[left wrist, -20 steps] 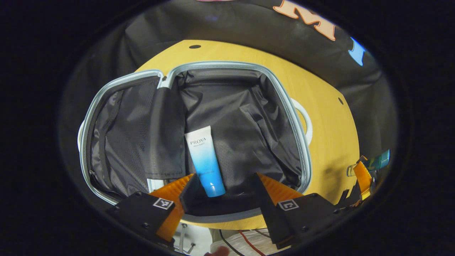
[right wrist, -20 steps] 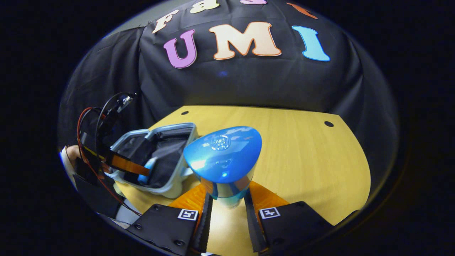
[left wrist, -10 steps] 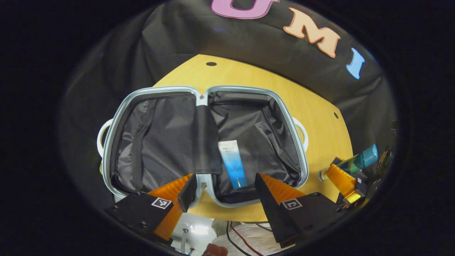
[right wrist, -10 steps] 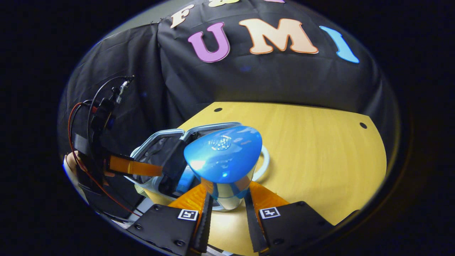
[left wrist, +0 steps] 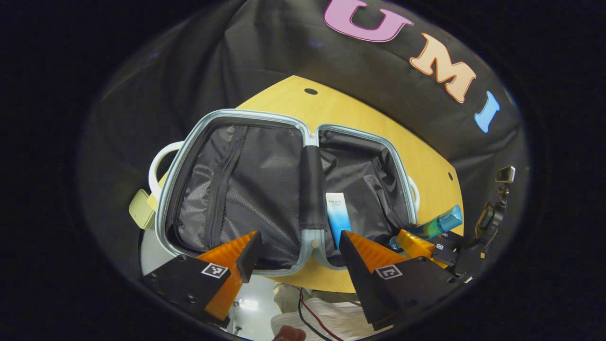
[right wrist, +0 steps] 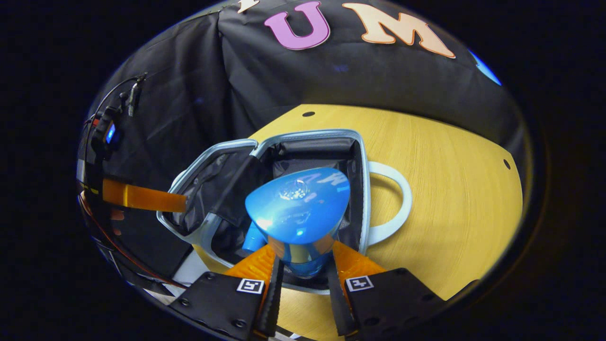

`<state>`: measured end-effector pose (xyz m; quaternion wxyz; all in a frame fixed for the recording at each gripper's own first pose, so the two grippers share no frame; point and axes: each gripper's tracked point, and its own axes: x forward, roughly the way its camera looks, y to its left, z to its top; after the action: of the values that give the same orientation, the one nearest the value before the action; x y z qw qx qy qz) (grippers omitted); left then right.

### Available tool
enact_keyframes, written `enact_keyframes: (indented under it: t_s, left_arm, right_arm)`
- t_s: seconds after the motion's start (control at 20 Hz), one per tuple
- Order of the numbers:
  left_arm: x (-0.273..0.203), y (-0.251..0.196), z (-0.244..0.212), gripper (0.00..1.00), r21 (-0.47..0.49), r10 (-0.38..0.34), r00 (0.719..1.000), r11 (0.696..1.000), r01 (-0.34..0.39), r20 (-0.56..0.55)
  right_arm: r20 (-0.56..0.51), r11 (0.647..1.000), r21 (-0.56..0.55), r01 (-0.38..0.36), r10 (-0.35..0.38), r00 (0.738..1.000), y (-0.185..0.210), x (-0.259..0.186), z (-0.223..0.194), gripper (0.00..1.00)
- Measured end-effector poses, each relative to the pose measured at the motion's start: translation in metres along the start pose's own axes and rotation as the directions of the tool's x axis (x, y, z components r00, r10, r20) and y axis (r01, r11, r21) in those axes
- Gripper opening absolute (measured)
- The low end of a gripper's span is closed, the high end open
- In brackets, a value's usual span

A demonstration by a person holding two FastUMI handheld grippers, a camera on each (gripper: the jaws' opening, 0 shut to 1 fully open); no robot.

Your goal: First open the suitcase, pack the skin care products into it, and then close the suitcase.

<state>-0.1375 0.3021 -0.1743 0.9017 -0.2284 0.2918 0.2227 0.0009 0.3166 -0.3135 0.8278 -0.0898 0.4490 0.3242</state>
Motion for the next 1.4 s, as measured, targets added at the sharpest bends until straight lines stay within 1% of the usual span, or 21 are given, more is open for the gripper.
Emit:
enact_keyframes:
  t_s: [0.05,0.1,0.15,0.2,0.25,0.3,0.4,0.45,0.5,0.55,0.6,0.65,0.7,0.8,0.85,0.9,0.95,1.15,1.25,1.4]
  left_arm:
    - [0.000,0.002,0.000,0.96,-0.004,-0.004,1.000,1.000,0.004,-0.001]
    - [-0.001,0.003,0.001,0.97,-0.010,-0.012,1.000,1.000,0.012,0.006]
    - [-0.003,0.003,0.003,0.97,-0.018,-0.021,1.000,1.000,0.022,0.012]
    - [-0.004,0.004,0.004,0.97,-0.027,-0.029,0.999,0.999,0.030,0.014]
    - [-0.005,0.007,0.005,0.96,-0.036,-0.033,0.999,0.999,0.034,0.016]
    - [-0.007,0.010,0.007,0.96,-0.042,-0.032,0.999,0.999,0.032,0.018]
    - [-0.011,0.020,0.012,0.96,-0.050,-0.020,0.999,0.998,0.022,0.027]
    - [-0.013,0.024,0.015,0.97,-0.056,-0.019,0.999,0.998,0.021,0.035]
    - [-0.015,0.026,0.019,0.97,-0.060,-0.023,0.998,0.998,0.026,0.050]
    - [-0.017,0.028,0.022,0.97,-0.065,-0.029,0.998,0.997,0.032,0.055]
    - [-0.019,0.032,0.023,0.97,-0.067,-0.029,0.998,0.997,0.033,0.060]
    - [-0.020,0.037,0.026,0.97,-0.071,-0.023,0.998,0.997,0.028,0.063]
    - [-0.022,0.043,0.027,0.97,-0.074,-0.018,0.998,0.997,0.023,0.067]
    - [-0.026,0.056,0.031,0.97,-0.085,0.000,0.997,0.996,0.006,0.072]
    - [-0.028,0.063,0.033,0.97,-0.093,0.010,0.997,0.996,-0.002,0.077]
    - [-0.030,0.071,0.034,0.97,-0.103,0.020,0.996,0.995,-0.012,0.081]
    - [-0.032,0.078,0.035,0.97,-0.112,0.031,0.996,0.993,-0.021,0.084]
    - [-0.040,0.099,0.033,0.97,-0.145,0.066,0.994,0.988,-0.053,0.084]
    - [-0.044,0.103,0.030,0.97,-0.153,0.069,0.994,0.987,-0.056,0.082]
    - [-0.042,0.105,0.025,0.97,-0.153,0.077,0.994,0.986,-0.065,0.075]
  right_arm:
    - [-0.022,1.000,-0.003,0.003,-0.003,1.000,0.000,0.006,-0.004,0.48]
    - [-0.040,1.000,-0.008,0.006,-0.006,0.999,0.001,0.011,-0.008,0.45]
    - [-0.046,1.000,-0.012,0.007,-0.008,0.999,0.001,0.015,-0.009,0.45]
    - [-0.050,1.000,-0.016,0.011,-0.012,0.999,0.002,0.019,-0.009,0.48]
    - [-0.055,1.000,-0.018,0.017,-0.018,0.998,0.002,0.023,-0.009,0.45]
    - [-0.059,1.000,-0.020,0.022,-0.024,0.998,0.002,0.023,-0.010,0.45]
    - [-0.057,0.999,-0.028,0.029,-0.031,0.998,0.002,0.025,-0.010,0.46]
    - [-0.061,0.999,-0.026,0.020,-0.021,0.998,0.004,0.024,-0.011,0.48]
    - [-0.050,1.000,-0.014,0.016,-0.017,0.999,0.006,0.022,-0.007,0.48]
    - [-0.034,1.000,0.003,0.005,-0.005,0.999,0.009,0.020,-0.001,0.53]
    - [-0.017,1.000,0.017,0.002,-0.002,1.000,0.010,0.018,0.005,0.51]
    - [0.000,1.000,0.027,0.003,-0.003,1.000,0.010,0.015,0.011,0.51]
    - [0.022,0.999,0.034,0.005,-0.005,1.000,0.009,0.013,0.016,0.53]
    - [0.052,0.999,0.038,0.013,-0.014,0.999,0.006,0.009,0.024,0.68]
    - [0.066,0.999,0.043,0.011,-0.014,0.998,0.006,0.007,0.028,0.79]
    - [0.089,0.999,0.047,0.010,-0.014,0.996,0.005,0.006,0.032,0.82]
    - [0.109,0.999,0.046,0.012,-0.017,0.994,0.004,0.006,0.037,0.95]
    - [0.116,0.999,0.033,-0.002,-0.002,0.993,0.006,0.016,0.039,0.95]
    - [0.142,1.000,0.002,-0.003,0.003,0.990,0.006,0.023,0.046,0.90]
    - [0.160,1.000,-0.014,-0.003,0.005,0.987,0.005,0.031,0.059,0.89]
